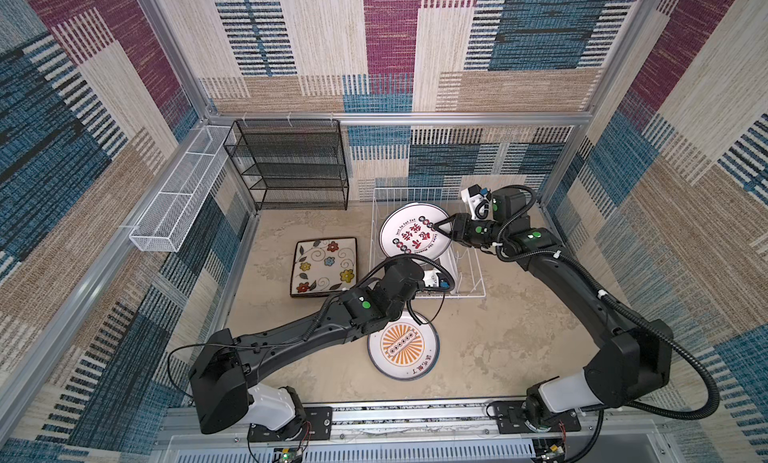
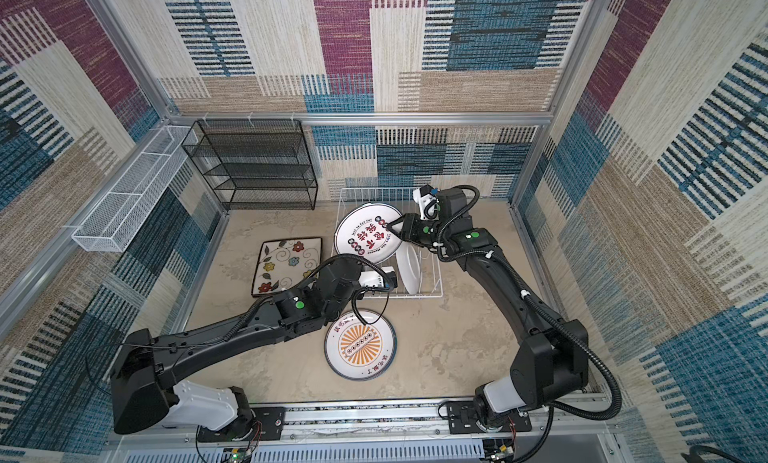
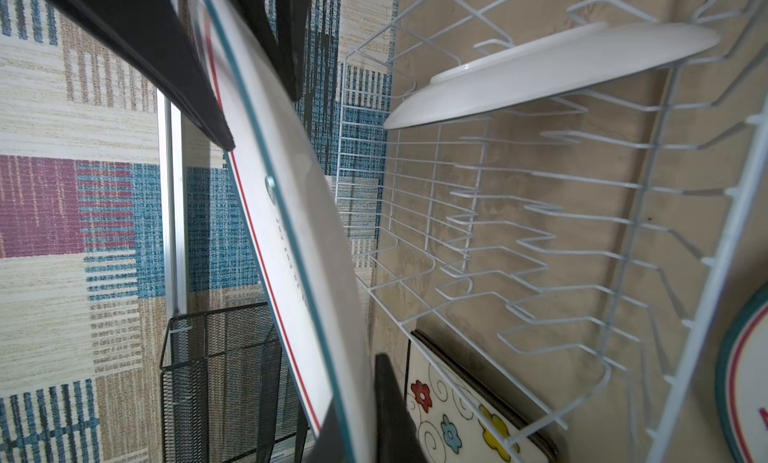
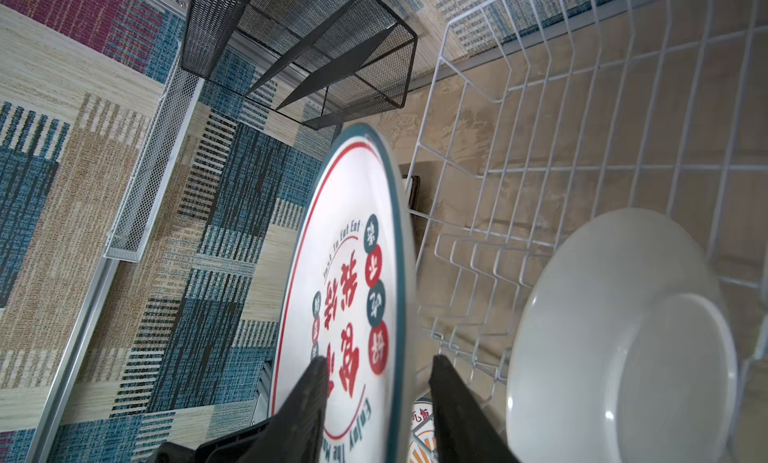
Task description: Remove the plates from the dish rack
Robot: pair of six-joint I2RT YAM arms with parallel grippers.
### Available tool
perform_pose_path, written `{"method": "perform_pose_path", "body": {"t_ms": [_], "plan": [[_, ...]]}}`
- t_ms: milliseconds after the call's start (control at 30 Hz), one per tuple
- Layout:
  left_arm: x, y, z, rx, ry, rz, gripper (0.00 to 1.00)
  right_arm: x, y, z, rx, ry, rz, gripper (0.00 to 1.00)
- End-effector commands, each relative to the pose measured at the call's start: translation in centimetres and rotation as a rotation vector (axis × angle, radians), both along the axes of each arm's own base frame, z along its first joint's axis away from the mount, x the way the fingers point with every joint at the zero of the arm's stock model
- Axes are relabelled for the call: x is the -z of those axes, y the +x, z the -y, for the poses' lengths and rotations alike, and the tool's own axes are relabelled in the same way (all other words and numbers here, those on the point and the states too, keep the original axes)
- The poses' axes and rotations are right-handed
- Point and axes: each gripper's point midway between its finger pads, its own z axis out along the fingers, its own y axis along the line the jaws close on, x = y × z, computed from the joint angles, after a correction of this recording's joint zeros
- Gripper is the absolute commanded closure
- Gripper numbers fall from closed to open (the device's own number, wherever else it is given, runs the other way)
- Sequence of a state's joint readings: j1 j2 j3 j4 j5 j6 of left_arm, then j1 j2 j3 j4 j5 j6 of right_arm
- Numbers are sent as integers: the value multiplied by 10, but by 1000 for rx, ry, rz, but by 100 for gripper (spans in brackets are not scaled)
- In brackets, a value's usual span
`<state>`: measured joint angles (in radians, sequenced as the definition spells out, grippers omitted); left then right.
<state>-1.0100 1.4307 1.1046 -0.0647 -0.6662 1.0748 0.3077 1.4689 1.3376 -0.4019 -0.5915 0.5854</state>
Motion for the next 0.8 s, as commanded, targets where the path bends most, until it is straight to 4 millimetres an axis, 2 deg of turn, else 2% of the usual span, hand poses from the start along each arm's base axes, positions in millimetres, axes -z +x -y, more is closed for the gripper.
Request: {"method": "perform_pose_path", "body": {"t_ms": [0,233,367,433,533,600,700,767], "plan": [[-17,7,3,-18,-11,84,100,-3,0,-2,-7,16,-1,66],[-20,9,4,-23,-40,109,100,-5,0,-6,-22,33,1,91],[-20,8,3,-31,-59,109,97,-7,0,-6,-19,40,7,100],[-22,7,1,-38,-77,105,85,-9,1,-6,-16,48,13,100],[-21,6,-2,-46,-93,87,56,-15,2,-5,-4,67,26,100],[-21,3,-3,-49,-124,67,46,-19,2,-3,7,81,35,100],[-23,-3,-5,-43,-176,29,41,-29,6,5,33,92,60,100],[-34,-8,-6,-46,-264,0,39,-35,9,13,58,94,82,100]]}}
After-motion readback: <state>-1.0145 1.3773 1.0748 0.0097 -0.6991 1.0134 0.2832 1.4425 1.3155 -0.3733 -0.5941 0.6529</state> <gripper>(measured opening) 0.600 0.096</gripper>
